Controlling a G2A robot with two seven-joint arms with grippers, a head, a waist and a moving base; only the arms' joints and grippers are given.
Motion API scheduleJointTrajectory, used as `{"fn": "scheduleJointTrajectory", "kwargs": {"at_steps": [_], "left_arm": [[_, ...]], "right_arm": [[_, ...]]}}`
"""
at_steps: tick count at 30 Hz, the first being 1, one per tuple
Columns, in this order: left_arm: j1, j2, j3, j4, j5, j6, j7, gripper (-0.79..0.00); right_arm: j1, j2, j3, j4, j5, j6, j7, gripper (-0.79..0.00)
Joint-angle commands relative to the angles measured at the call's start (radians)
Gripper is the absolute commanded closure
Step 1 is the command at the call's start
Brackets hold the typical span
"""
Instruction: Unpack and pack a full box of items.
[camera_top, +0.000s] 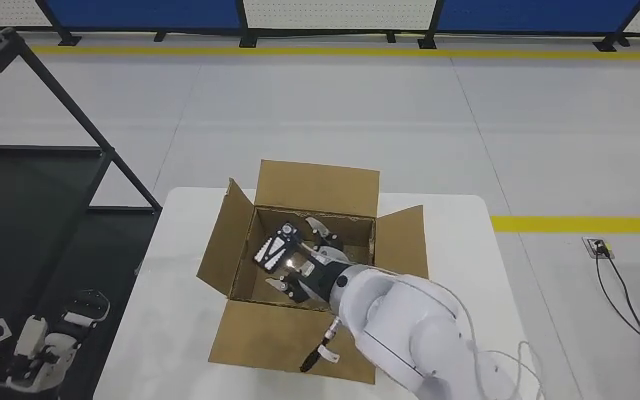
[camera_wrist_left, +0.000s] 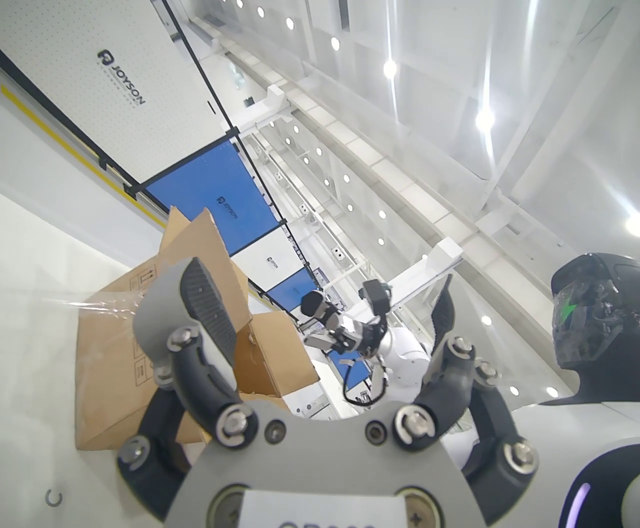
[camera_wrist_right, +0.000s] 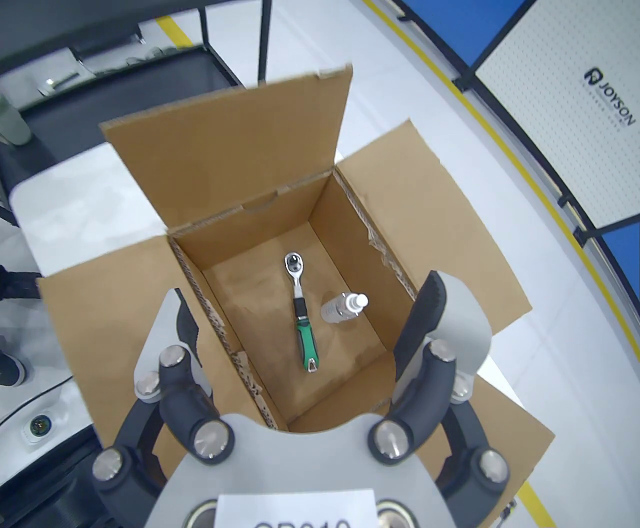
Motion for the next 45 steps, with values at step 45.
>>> {"fn": "scheduleJointTrajectory", "kwargs": {"at_steps": [45], "left_arm": [[-0.251, 0.060, 0.070, 0.106, 0.199, 0.009, -0.305, -0.785]], "right_arm": [[-0.200, 0.079, 0.810, -0.063, 0.723, 0.242, 0.175, -0.785]]}}
